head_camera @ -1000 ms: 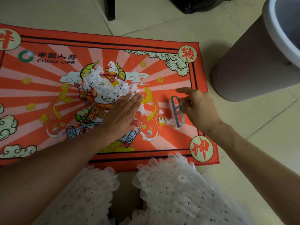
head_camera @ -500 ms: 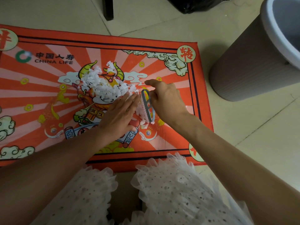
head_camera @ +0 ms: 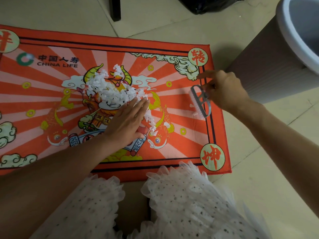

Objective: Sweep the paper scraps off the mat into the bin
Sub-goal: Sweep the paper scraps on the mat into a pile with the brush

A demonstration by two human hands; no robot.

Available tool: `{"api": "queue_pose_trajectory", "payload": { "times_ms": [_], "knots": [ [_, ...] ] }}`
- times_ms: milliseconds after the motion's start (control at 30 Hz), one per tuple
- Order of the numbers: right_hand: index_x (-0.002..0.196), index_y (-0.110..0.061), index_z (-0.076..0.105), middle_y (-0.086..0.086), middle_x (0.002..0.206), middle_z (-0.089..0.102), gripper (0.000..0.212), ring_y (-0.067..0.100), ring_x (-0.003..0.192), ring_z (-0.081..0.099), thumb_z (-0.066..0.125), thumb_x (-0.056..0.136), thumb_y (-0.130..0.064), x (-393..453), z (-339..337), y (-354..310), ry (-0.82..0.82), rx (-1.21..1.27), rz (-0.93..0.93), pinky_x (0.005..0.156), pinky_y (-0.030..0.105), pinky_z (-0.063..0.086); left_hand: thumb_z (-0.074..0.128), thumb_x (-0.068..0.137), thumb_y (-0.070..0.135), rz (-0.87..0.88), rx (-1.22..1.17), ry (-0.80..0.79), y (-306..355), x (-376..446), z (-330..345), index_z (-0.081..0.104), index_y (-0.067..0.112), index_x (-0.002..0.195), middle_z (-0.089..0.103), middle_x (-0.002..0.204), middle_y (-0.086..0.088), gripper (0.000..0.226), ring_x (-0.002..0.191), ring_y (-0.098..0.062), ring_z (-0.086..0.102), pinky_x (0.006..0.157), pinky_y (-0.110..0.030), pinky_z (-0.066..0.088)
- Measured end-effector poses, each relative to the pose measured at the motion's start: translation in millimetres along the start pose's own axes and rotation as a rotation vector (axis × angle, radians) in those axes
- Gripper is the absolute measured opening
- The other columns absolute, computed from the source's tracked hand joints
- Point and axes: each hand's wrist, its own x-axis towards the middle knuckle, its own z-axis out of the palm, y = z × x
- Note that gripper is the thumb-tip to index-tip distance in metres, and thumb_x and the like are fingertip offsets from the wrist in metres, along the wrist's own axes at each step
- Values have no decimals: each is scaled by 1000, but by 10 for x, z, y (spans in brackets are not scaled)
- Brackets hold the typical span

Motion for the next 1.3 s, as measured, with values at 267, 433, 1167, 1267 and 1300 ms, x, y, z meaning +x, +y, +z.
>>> {"api": "queue_pose_trajectory", "payload": {
  "times_ms": [267, 433, 1167, 1267, 1300],
  "knots": [
    [122, -21, 64, 12, 105, 71, 34, 29, 95, 69, 54, 94, -6, 12, 136, 95, -13, 25, -28, 88, 41, 55, 78, 73, 45, 5, 11, -21, 6, 27, -3, 0, 11, 155, 4, 163, -7, 118, 150, -29, 3, 121, -46, 14],
    [120, -23, 65, 7, 97, 73, 41, 23, 91, 70, 53, 88, -1, 40, 179, -14, -48, 139, 6, 90, 43, 55, 79, 73, 44, 3, 10, -28, 19, 37, -8, -1, 11, 155, 3, 163, -7, 119, 150, -29, 2, 121, -47, 14],
    [123, -15, 64, 16, 100, 71, 39, 28, 80, 70, 48, 91, 0, -10, 391, -566, -65, 179, -37, 76, 42, 59, 78, 75, 40, -29, -10, 2, -109, -65, -32, -3, 13, 155, -1, 164, -4, 118, 150, -27, -2, 122, -45, 12],
    [124, -12, 64, 19, 108, 70, 40, 34, 95, 68, 49, 90, 2, 8, 503, -792, -52, 177, -83, 86, 43, 56, 81, 73, 38, -65, -8, 15, -166, -110, -22, -2, 13, 155, 3, 163, -6, 120, 150, -29, 3, 121, -46, 16],
    [124, -12, 64, 19, 108, 70, 39, 35, 97, 68, 50, 91, 2, 25, 538, -864, -46, 182, -93, 87, 44, 55, 82, 72, 39, -84, -16, 20, -172, -124, -20, -3, 13, 155, 3, 163, -6, 121, 150, -29, 3, 121, -46, 17]
  ]
}}
